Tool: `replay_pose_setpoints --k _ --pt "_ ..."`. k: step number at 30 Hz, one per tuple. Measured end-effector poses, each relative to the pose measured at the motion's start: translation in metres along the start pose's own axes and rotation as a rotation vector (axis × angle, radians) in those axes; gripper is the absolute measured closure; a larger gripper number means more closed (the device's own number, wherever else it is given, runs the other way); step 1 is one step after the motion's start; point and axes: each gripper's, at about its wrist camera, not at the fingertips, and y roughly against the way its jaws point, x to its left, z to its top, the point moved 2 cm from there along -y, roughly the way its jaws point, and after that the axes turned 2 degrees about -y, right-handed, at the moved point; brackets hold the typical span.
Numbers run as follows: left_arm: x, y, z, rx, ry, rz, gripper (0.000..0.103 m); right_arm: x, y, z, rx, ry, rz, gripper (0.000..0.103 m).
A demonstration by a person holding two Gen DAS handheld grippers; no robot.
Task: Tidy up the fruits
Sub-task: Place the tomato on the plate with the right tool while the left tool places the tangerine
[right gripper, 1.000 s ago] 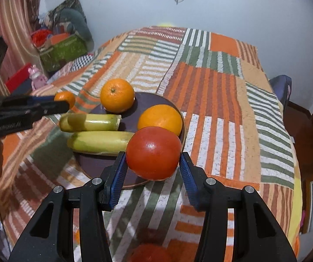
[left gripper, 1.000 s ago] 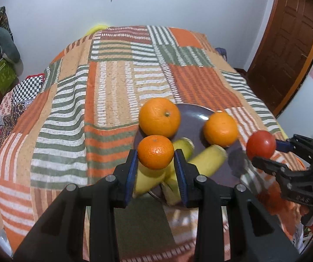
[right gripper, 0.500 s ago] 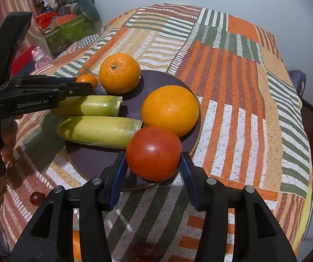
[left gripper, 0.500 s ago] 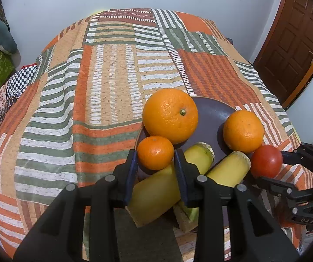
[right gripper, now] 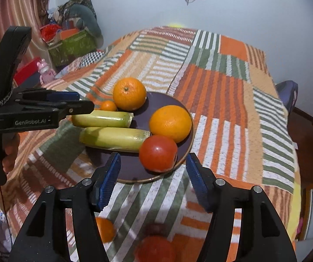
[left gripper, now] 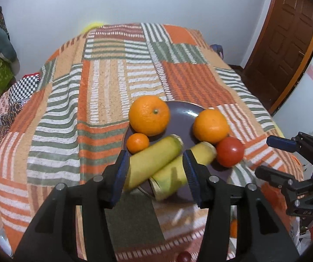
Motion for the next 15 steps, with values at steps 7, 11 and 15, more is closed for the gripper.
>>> replay_pose_setpoints --k 7,11,15 --pt "-0.024 0.043 -0.021 -0.027 -0.018 -0.01 0.052 -0.002 0.037 -0.013 -0.062 -0.04 -0.022 0.041" --pt "-0.042 0.06 -0.039 -0.026 -0.039 -0.022 0.048 -0.005 0.049 -0.029 -0.069 -0.067 -0.04 0.037" --pt "-0.06 0.069 -0.056 -0.026 -0.058 -0.014 0.041 -0.008 0.049 -0.049 -0.042 -0.078 -0.079 0.037"
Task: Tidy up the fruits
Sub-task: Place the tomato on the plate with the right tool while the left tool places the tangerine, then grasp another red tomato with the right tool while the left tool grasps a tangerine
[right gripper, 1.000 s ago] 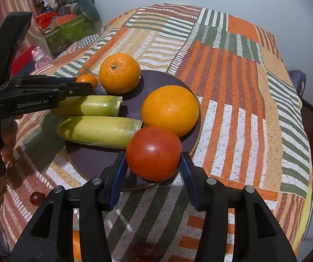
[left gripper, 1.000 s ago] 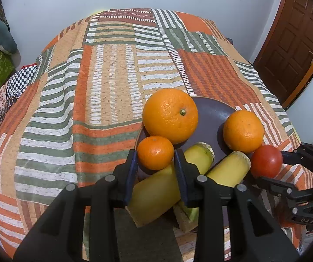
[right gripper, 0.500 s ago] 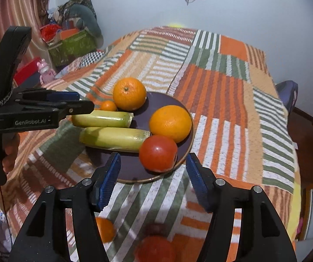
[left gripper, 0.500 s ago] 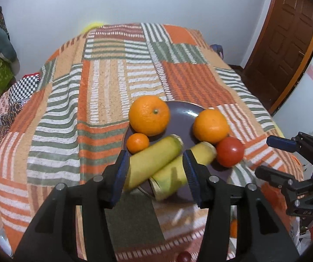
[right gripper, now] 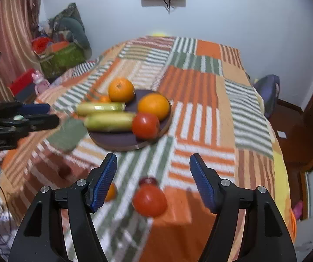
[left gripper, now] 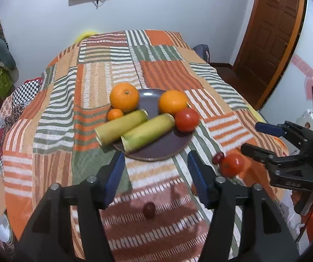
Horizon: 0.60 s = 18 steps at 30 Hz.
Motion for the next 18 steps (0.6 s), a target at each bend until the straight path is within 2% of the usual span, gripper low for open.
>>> replay_pose_setpoints --k 7,13,14,18 --pt "-0.022 -0.02 -0.022 0.084 0.021 -0.065 0.038 -0.007 -0.026 -0.039 0.095 -0.056 0.012 0.037" --pt "-0.04 -0.04 -0.035 0.134 0.004 -0.098 0.038 -0.011 -0.037 -0.048 0.113 -0.1 0.067 0.037" --pt "-0.043 -0.043 -0.037 0.14 0.0 -0.104 0.038 -0.011 -0.038 -0.048 0.109 -0.107 0.07 0.039" --pt "-0.051 -0.052 -0.043 0.156 -0.009 -0.122 0.038 -0.007 -0.038 -0.054 0.106 -0.112 0.085 0.059"
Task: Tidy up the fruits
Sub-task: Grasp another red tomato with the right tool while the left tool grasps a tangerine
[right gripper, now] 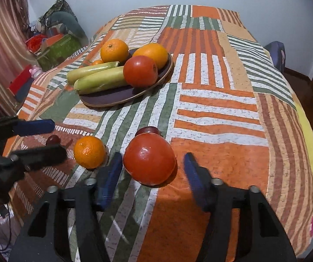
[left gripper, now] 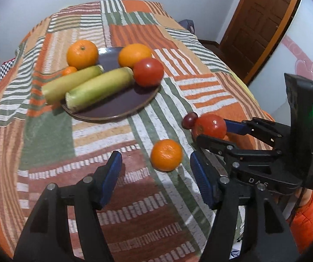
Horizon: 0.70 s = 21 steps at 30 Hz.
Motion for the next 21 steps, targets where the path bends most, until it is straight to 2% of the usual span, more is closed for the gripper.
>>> replay_pose_setpoints --k 6,12,15,21 --pt "-0.006 -0.013 -0.001 0.019 -0.007 -0.014 0.039 -0.005 0.011 -0.002 -0.021 -0.029 0.026 0.061" --pt "-0.008 -0.033 -0.002 0.045 -0.013 -0.016 0.054 -0.011 0.026 0.002 -0.06 -0.038 0.019 0.061" --pt "-0.01 -0.036 -0.002 0.039 -0.018 -0.019 0.065 -0.013 0.029 0.004 -0.069 -0.045 0.017 0.061" --pt "-0.003 -0.029 0.001 0.016 -0.008 -0.034 0.066 -0.012 0.031 0.011 -0.081 -0.039 0.017 0.061"
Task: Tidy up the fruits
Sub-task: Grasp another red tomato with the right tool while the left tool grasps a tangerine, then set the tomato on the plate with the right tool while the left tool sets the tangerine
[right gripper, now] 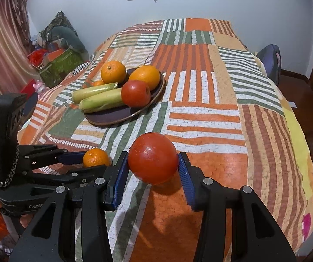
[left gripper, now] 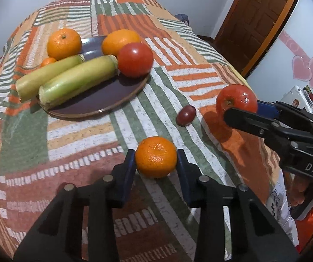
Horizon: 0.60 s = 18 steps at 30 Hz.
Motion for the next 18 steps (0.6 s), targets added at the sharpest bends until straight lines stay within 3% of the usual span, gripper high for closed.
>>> replay_pose_setpoints --k 7,18 --pt "0.031 0.026 0.023 -0.068 0.032 0.037 0.066 0.008 -0.006 0.021 -0.025 0.023 0.014 0.061" --pt "0.09 0.049 0.087 -0.176 0.056 0.129 0.066 0.036 -0.036 0.086 -0.08 0.117 0.037 0.061"
